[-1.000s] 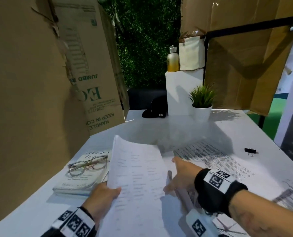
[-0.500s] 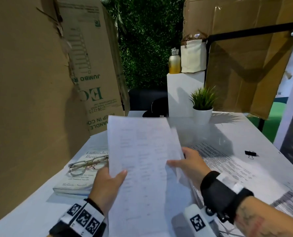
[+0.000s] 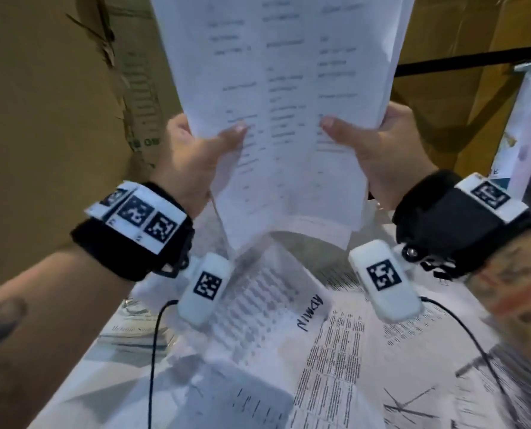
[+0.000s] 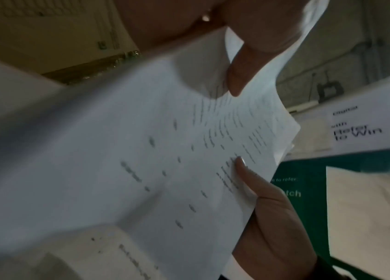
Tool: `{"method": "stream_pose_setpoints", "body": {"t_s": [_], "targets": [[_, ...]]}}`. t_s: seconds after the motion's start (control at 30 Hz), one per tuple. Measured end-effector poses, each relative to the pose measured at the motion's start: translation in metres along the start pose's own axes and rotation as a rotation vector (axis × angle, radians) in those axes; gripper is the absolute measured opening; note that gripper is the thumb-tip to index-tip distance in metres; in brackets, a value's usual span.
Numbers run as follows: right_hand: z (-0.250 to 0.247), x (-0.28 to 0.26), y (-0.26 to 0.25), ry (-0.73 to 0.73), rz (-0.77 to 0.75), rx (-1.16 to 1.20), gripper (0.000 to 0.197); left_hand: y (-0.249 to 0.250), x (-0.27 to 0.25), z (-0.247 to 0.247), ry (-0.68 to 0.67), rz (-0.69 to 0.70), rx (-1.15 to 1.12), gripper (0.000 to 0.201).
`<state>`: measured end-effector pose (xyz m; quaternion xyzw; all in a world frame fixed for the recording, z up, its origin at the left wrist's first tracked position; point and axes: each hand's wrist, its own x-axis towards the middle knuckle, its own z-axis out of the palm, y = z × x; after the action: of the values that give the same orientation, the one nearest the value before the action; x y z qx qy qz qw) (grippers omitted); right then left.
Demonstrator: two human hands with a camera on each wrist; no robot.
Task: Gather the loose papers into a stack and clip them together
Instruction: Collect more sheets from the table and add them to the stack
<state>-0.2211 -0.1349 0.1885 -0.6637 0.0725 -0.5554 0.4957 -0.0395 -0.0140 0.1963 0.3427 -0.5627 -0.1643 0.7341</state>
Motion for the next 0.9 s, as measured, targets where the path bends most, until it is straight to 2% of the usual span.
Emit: {"method": "stream_pose_setpoints", "body": {"t_s": [0.1, 0.2, 0.27, 0.37, 0.4, 0.47, 0.53, 0.63, 0.7, 0.73, 0.8, 0.87, 0.9], "targets": [[-0.007, -0.011, 0.015, 0.035, 0.048, -0.029, 0.032, -0.013, -0.008, 0.002, 0.049, -0.051, 0.125, 0.028], [-0.020, -0.037, 0.049, 0.079, 0.158, -0.048, 0.020, -0.045, -0.042, -0.011, 0.177, -0.233, 0.135, 0.027], [-0.026, -0.069, 0.078, 0.031, 0.292, -0.098, 0.020, -0.076, -0.085, -0.021, 0.223, -0.328, 0.183, 0.027], [-0.029, -0.117, 0.116, -0.106, 0.453, -0.199, 0.017, -0.110, -0.144, -0.023, 0.243, -0.422, 0.288, 0.045], [-0.029, -0.123, 0.122, -0.129, 0.472, -0.217, 0.014, -0.114, -0.150, -0.021, 0.268, -0.428, 0.288, 0.041], [-0.028, -0.117, 0.124, -0.101, 0.472, -0.251, 0.022, -0.117, -0.144, -0.020, 0.328, -0.444, 0.276, 0.022], [-0.027, -0.102, 0.117, -0.026, 0.443, -0.221, 0.041, -0.109, -0.124, -0.019, 0.349, -0.419, 0.263, 0.012], [-0.023, -0.090, 0.107, -0.002, 0.398, -0.073, 0.043, -0.094, -0.100, -0.020, 0.320, -0.366, 0.223, 0.011], [-0.028, -0.097, 0.115, 0.013, 0.445, -0.171, 0.048, -0.099, -0.106, -0.024, 0.275, -0.426, 0.251, 0.010], [-0.033, -0.105, 0.121, -0.027, 0.482, -0.258, 0.042, -0.105, -0.115, -0.025, 0.233, -0.476, 0.300, 0.010], [-0.044, -0.123, 0.135, -0.312, 0.597, -0.492, 0.026, -0.118, -0.134, -0.030, 0.157, -0.556, 0.426, 0.011], [-0.052, -0.137, 0.133, -0.610, 0.692, -0.722, 0.023, -0.121, -0.143, -0.035, 0.187, -0.602, 0.446, 0.011], [-0.051, -0.139, 0.125, -0.681, 0.707, -0.809, 0.027, -0.119, -0.141, -0.039, 0.229, -0.597, 0.455, 0.011]]}}
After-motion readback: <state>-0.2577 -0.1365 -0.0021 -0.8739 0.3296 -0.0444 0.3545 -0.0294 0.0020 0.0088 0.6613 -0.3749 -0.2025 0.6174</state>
